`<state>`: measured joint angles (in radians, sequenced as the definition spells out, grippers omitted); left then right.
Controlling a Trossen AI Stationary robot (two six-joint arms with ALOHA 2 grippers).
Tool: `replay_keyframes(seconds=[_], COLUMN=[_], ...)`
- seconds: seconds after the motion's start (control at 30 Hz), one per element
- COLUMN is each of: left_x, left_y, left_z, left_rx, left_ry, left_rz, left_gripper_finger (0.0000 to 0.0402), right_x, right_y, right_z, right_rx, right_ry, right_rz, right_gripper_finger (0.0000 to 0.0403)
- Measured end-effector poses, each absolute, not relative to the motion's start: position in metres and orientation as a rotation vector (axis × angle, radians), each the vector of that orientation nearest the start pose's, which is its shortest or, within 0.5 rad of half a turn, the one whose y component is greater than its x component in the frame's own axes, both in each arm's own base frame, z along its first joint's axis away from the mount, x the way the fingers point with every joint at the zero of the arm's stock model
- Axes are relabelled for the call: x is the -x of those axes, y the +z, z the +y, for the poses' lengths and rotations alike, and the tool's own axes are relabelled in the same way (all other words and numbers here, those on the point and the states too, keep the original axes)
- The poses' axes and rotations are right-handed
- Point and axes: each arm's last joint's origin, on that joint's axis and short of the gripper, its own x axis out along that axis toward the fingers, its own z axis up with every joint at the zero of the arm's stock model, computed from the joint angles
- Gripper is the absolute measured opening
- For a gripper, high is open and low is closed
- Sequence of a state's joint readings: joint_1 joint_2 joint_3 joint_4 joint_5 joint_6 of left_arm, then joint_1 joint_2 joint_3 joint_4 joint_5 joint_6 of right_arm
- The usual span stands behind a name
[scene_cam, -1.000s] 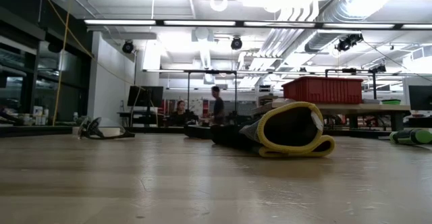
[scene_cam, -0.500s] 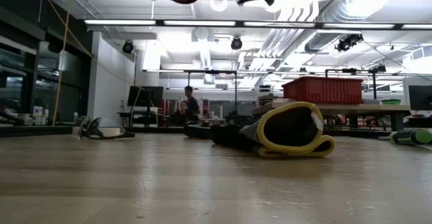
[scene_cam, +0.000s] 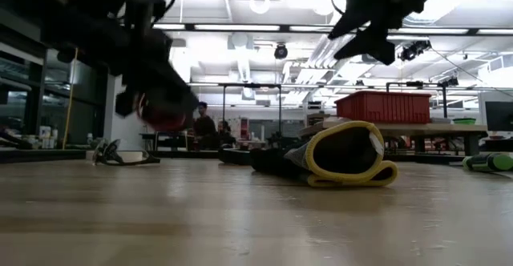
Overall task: Coil cords
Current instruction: Coil the orange wire onto the spool, then return to Home Position
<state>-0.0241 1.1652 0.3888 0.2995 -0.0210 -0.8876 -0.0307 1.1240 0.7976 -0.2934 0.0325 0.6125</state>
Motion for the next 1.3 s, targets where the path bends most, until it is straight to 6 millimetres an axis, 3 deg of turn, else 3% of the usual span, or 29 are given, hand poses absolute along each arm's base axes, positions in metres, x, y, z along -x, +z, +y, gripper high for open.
replay_keyframes(seconds=[0.17,0.53,0.77,1.0,1.13,1.3], left_x=[-0.219,-0.248,-0.262,-0.261,-0.259,-0.264], left_y=[0.142,0.101,0.104,0.105,0.109,0.129], left_z=[0.001,0.009,0.021,0.041,0.054,0.075], left_rx=[0.970,1.162,1.126,1.191,1.246,1.251], left_ry=[0.285,0.258,0.238,0.162,0.087,0.027], left_rz=[0.451,0.473,0.490,0.549,0.529,0.311], left_gripper_finger=[0.0000,0.0008,0.0091,0.0183,0.0202,0.0200], right_x=[-0.234,-0.237,-0.237,-0.237,-0.236,-0.231], right_y=[0.259,0.264,0.264,0.264,0.265,0.272], right_z=[-0.002,-0.003,-0.003,-0.003,-0.003,-0.007], right_rx=[-0.619,-0.615,-0.609,-0.577,-0.544,-0.518], right_ry=[-0.315,-0.333,-0.328,-0.311,-0.301,-0.327], right_rz=[0.535,0.472,0.472,0.483,0.483,0.443], right_gripper_finger=[0.0183,0.0183,0.0183,0.0183,0.0183,0.0183])
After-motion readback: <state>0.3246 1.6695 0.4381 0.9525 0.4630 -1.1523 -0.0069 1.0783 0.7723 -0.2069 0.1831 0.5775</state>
